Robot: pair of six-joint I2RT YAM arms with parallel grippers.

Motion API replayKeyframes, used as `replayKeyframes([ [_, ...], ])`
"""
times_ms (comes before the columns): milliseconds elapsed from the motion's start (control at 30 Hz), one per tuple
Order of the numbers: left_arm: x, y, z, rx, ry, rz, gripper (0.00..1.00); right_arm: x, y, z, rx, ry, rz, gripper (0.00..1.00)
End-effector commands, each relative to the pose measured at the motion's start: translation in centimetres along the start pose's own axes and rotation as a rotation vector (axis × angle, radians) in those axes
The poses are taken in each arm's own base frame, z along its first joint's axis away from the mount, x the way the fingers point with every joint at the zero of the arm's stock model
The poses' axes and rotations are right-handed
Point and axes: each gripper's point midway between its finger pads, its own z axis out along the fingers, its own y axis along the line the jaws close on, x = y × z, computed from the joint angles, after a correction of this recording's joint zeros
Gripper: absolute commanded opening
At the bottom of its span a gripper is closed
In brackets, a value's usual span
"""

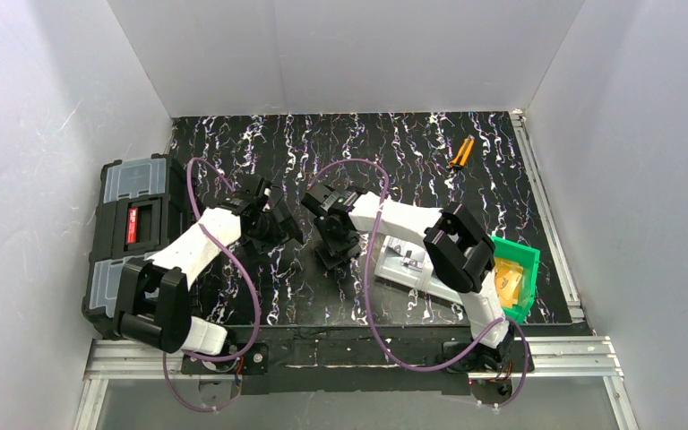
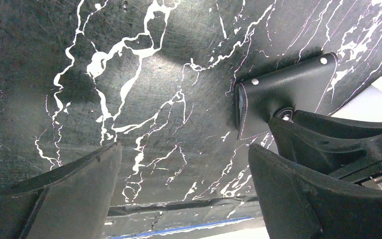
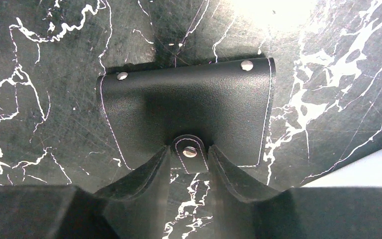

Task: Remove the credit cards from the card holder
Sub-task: Open the card holder at the center of the board.

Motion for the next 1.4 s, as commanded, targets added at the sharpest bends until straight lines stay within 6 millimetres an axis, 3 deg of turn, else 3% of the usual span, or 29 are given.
replayKeyframes([
  [0,0.6,0.5,0.5,-0.013,0.025,-0.016,1.0,0.6,-0.1,1.4,0.023,0.022,0.002,0.37],
  [133,0.5,0.5,0.7,-0.012,0.029,-0.018,0.94,0.9,0.2,1.7,0.003,0.025,0.003,0.16],
  [267,0.8,0.3,1.0,-0.012,0.04,-0.001,0.89,1.0,0.7,1.3,-0.055,-0.011,-0.008,0.01],
  [567,1.4,-1.0,1.1,0.0,0.05,0.065,0.81,0.4,5.0,-1.3,-0.385,-0.169,-0.127,0.01],
  [700,1.9,-1.8,1.1,0.013,0.069,0.068,0.7,0.4,6.1,-2.2,-0.468,-0.22,-0.168,0.01],
  [867,3.1,-3.2,1.8,0.046,0.12,0.055,0.54,0.0,6.3,-2.0,-0.49,-0.244,-0.177,0.01],
  [1100,3.9,-4.2,3.5,0.074,0.17,-0.02,0.39,0.1,5.6,-1.4,-0.499,-0.246,-0.126,0.01],
  [1233,4.1,-3.2,4.9,0.023,0.177,-0.058,0.3,0.4,5.6,-1.3,-0.513,-0.24,-0.12,0.01],
  [1367,4.3,-1.6,6.2,-0.063,0.17,-0.11,0.13,0.6,5.6,-1.6,-0.523,-0.246,-0.115,0.01],
])
